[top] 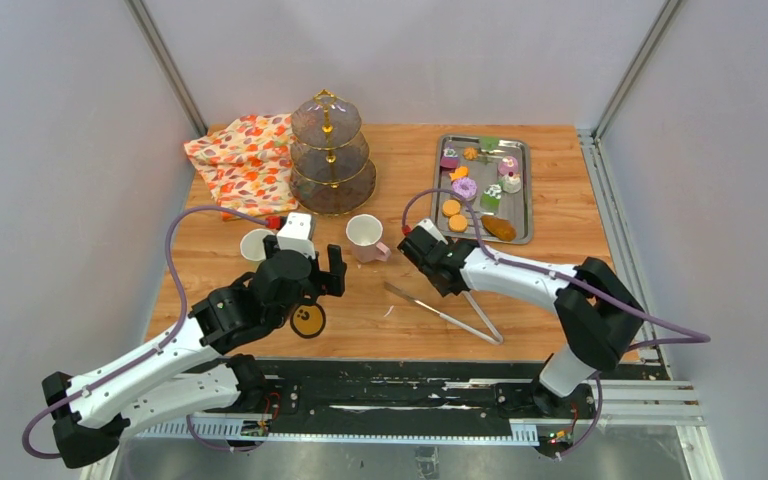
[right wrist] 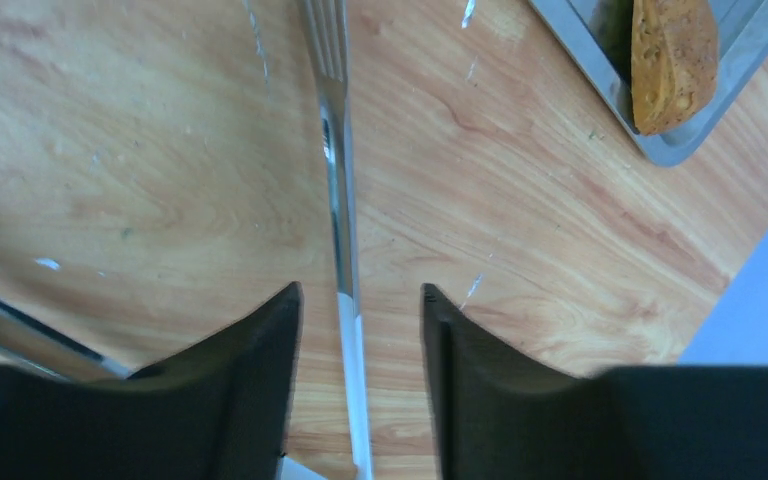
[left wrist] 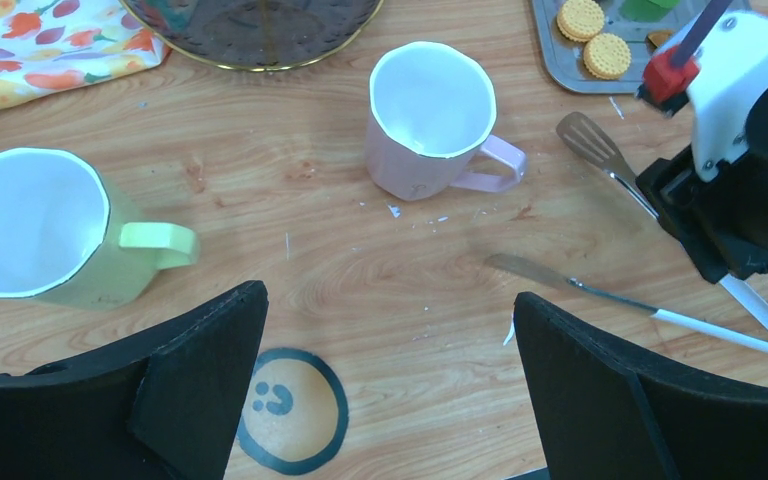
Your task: Serve the afternoon tea
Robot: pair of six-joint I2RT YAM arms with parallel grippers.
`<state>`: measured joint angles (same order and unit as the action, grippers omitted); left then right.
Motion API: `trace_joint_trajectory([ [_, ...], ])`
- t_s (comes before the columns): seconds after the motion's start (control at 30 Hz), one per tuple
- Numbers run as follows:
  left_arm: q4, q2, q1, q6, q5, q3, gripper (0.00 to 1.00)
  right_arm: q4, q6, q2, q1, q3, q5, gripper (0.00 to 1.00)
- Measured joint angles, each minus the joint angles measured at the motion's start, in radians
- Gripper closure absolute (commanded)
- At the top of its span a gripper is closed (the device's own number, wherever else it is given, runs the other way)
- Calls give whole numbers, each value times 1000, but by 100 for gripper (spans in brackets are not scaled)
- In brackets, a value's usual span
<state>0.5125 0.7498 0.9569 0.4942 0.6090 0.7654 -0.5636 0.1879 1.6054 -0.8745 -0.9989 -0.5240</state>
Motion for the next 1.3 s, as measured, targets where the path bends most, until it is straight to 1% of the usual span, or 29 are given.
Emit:
trace_joint_trajectory([
  [0.07,0,0,0,0,0,0,2,20,-22,-9,17,-9,11,32],
  [0.1,1,0,0,0,0,0,2,27,-26,-21,25,-10,21,29],
  [0.2,1,0,0,-1,0,1,2,35,-34,-94,58,-9,82,27],
  [0.3,2,0,0,-5,1,5,2,50,-34,-225,95,10,152,25],
  [0.37,5,4,0,-9,1,15,2,53,-30,-318,112,36,191,43],
  [0.4,4,7,0,-12,2,21,2,53,-25,-354,116,51,208,45],
  [0.47,3,17,0,-20,3,35,2,51,-11,-403,118,84,230,40],
  [0.63,-6,61,0,-40,4,65,2,51,39,-473,118,197,272,16],
  [0.67,-9,70,0,-42,3,69,2,54,46,-488,119,220,274,9],
  [0.7,-11,79,0,-46,3,72,2,63,51,-504,119,245,275,0],
  [0.83,-17,97,0,-50,0,74,2,85,70,-552,120,321,295,1],
  [1.0,-18,108,0,-53,-3,76,2,106,77,-539,132,343,347,1],
  [1.1,-19,116,0,-53,-5,82,2,131,72,-504,138,348,387,1],
  [1.3,-26,144,0,-53,-19,101,2,177,55,-370,147,352,475,1],
])
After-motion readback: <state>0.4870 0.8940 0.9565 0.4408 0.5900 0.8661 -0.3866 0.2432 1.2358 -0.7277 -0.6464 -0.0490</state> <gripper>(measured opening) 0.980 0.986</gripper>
